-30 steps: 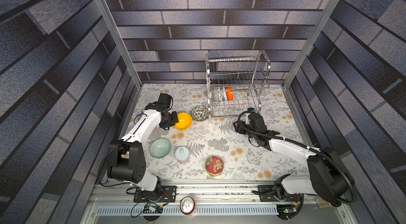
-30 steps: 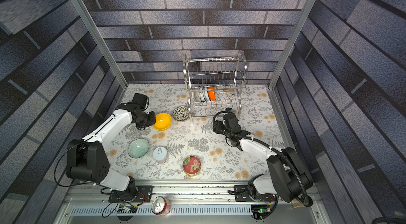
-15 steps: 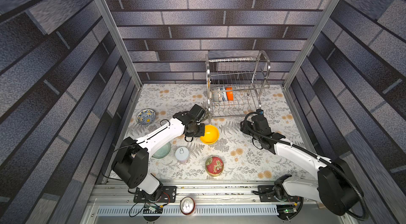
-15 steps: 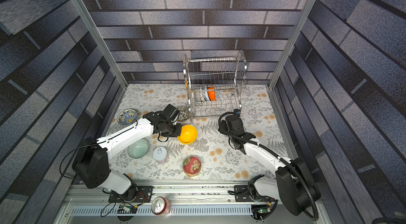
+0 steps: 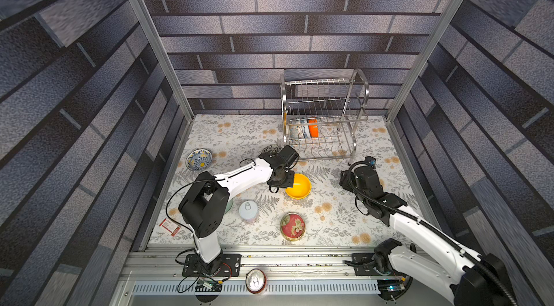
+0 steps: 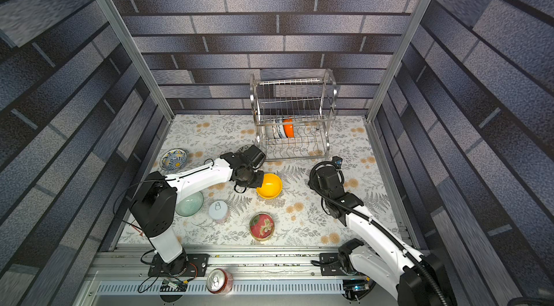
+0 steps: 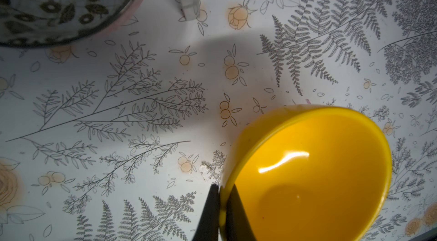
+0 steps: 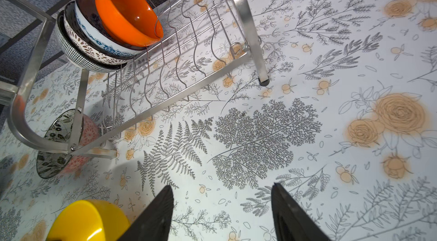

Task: Load bowls into a dish rack
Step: Place the bowl at the center of the table.

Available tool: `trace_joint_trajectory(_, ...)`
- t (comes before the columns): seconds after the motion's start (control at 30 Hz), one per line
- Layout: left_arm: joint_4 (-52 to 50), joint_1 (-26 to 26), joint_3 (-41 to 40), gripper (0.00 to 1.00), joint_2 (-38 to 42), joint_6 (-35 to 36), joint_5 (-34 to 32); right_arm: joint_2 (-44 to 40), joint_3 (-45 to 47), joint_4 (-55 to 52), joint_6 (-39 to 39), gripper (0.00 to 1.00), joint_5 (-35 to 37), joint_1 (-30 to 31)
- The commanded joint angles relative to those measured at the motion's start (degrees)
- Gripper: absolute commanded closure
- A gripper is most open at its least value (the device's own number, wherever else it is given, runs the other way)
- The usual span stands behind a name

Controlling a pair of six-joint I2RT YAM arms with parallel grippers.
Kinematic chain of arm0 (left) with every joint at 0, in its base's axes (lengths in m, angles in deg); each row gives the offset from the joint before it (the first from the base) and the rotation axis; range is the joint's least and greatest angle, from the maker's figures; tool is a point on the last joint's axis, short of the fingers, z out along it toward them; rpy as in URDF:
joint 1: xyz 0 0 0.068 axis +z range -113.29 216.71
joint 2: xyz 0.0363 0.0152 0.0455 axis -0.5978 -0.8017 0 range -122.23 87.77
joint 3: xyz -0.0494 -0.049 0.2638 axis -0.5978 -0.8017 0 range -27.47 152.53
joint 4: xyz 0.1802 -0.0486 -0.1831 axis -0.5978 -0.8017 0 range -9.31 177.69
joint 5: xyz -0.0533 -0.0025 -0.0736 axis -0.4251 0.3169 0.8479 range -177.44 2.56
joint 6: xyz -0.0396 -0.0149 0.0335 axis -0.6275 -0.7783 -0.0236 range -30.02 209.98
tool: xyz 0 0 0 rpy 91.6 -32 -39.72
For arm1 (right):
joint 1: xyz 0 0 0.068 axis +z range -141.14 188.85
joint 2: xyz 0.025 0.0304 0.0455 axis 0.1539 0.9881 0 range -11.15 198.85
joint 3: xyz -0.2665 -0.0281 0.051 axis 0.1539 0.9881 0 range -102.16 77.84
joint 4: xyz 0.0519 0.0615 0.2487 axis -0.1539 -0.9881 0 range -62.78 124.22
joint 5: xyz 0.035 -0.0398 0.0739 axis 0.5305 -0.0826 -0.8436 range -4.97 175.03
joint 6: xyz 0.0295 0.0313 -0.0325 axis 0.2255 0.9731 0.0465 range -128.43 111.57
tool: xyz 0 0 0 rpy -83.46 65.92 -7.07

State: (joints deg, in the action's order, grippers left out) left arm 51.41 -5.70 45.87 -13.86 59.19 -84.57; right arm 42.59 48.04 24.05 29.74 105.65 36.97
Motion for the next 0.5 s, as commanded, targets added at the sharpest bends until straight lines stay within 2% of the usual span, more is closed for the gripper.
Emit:
trace_joint_trajectory(0.0, 0.87, -1.24, 3.34, 0.96, -1.67, -1.28, -0.34, -2.43, 1.31, -4.34, 0.69, 0.33, 1.97, -0.18)
trace_joint_trajectory(0.47, -0.48, -3.7, 8.44, 0.91, -6.53, -1.21, -1.56, -5.22, -0.43, -9.27, -5.5, 0.33, 0.39, -0.26)
